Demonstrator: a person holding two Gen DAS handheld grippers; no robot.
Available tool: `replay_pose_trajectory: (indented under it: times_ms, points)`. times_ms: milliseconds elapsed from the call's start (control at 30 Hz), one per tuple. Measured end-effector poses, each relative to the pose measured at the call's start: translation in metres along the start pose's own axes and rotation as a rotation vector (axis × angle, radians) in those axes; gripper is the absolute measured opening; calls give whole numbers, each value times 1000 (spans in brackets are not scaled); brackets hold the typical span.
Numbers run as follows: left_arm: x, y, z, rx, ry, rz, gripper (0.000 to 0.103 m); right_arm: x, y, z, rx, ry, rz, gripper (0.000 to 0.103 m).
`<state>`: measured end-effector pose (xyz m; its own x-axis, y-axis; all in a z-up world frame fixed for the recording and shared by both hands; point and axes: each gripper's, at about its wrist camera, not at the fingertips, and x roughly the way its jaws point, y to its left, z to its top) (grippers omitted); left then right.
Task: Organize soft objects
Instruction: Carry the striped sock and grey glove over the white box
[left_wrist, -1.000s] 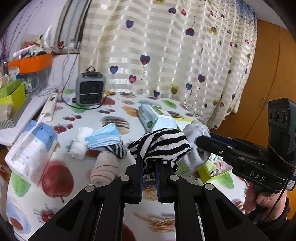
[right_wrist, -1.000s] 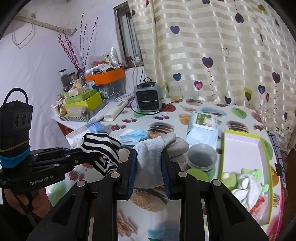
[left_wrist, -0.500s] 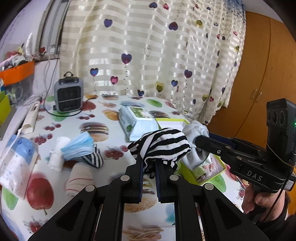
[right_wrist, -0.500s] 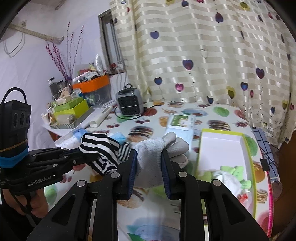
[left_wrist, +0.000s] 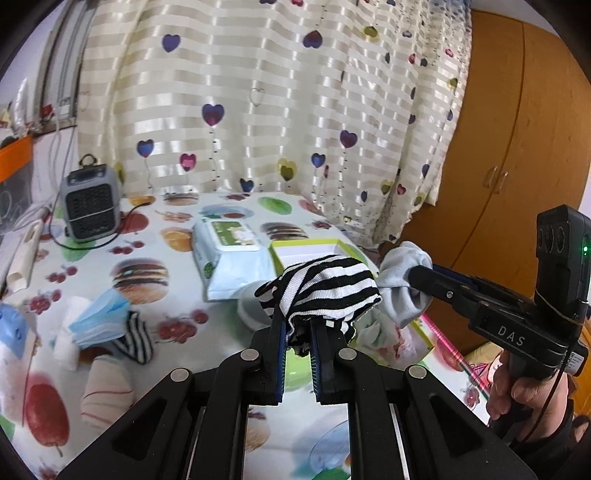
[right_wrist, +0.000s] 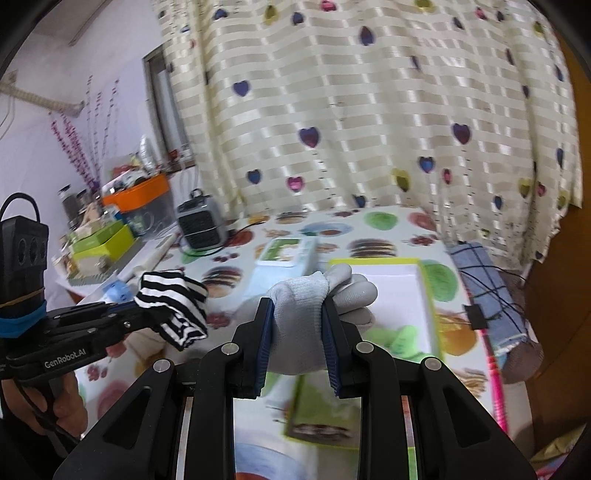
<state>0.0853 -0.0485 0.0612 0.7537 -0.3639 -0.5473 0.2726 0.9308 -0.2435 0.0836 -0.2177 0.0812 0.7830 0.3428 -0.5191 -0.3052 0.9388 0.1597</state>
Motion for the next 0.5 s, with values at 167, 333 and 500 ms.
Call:
replay_pose_trajectory:
  times_ms: [167,333,500]
  points:
    - [15,-10,4,9,15,-22,10,-3,-18,-3,28,4,-36,27]
    - [28,-17,6,17,32,-32,10,-1,-30,-14,43,37,-54,27]
    - [39,-23,7,22,49,-42,10,-1,-42,-26,60,67,-69,27]
